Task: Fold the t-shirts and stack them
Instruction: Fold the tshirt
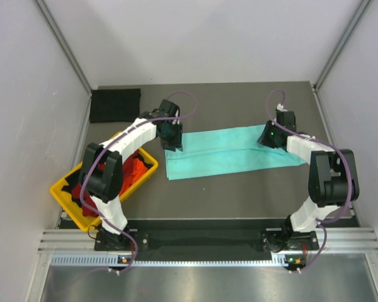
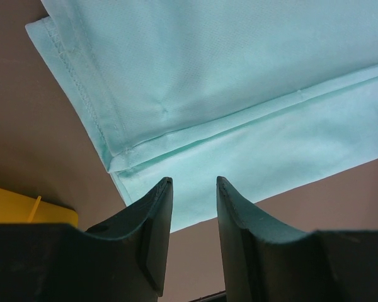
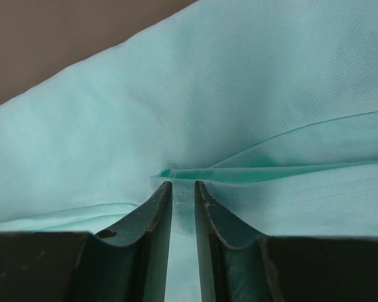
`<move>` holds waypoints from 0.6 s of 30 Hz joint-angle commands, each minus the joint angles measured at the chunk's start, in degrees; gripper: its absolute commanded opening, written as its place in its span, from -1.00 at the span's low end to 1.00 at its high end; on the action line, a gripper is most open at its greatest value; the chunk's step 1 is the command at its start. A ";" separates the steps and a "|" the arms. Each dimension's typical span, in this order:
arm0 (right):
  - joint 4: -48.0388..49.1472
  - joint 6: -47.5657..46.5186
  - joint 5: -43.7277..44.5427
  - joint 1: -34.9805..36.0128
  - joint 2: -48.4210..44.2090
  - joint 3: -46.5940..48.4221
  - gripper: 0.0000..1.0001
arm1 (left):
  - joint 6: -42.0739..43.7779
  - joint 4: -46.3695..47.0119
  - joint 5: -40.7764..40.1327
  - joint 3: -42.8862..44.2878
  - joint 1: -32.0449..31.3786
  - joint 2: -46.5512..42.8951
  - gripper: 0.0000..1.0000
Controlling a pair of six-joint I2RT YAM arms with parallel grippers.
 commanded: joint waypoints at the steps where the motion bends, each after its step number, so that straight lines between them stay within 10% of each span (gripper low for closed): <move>1: -0.28 0.68 2.21 0.47 -4.91 0.06 -0.56 | -0.25 1.44 -1.06 0.15 0.34 -0.39 -0.22; 18: -6.69 5.43 5.64 3.63 -18.44 -10.13 -0.59 | -1.21 2.23 0.62 -0.37 0.34 -1.35 -0.22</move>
